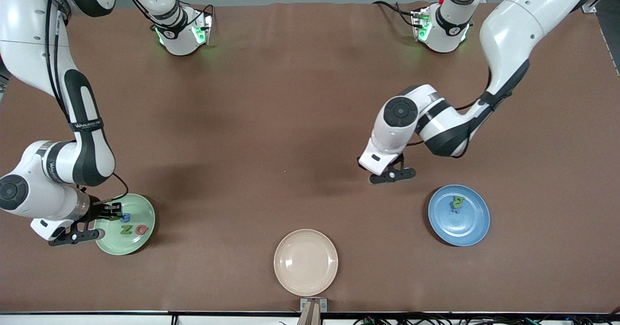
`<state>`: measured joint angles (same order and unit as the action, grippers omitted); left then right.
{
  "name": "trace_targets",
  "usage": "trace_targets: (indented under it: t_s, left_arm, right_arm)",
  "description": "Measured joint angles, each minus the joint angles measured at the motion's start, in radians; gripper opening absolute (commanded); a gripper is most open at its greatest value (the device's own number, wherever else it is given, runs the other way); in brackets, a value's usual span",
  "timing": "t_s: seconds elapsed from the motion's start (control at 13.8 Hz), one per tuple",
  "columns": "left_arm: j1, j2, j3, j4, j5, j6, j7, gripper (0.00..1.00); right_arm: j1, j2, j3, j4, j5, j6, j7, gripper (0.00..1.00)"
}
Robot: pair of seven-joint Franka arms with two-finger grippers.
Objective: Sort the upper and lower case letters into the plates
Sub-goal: 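Drop the B on the green plate while the left gripper drops the E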
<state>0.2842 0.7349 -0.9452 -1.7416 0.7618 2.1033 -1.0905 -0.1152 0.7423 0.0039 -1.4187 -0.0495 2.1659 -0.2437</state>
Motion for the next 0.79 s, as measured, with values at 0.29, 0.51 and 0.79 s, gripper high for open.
trace_targets:
  t_s: [0.29, 0.51, 0.79]
  left_arm:
    - [0.139, -0.044, -0.01, 0.017, 0.001, -0.046, 0.17, 0.0]
    - [0.241, -0.072, -0.012, 0.037, 0.001, -0.065, 0.3, 0.0]
    - [0.319, -0.089, -0.015, 0.102, 0.001, -0.135, 0.47, 0.0]
  right_arm:
    - [0.0, 0.003, 0.0, 0.0, 0.073, -0.001, 0.004, 0.73]
    - [0.0, 0.015, 0.001, -0.001, 0.083, -0.001, 0.006, 1.0]
    - [0.006, 0.014, 0.003, 0.014, 0.084, 0.001, 0.006, 1.0]
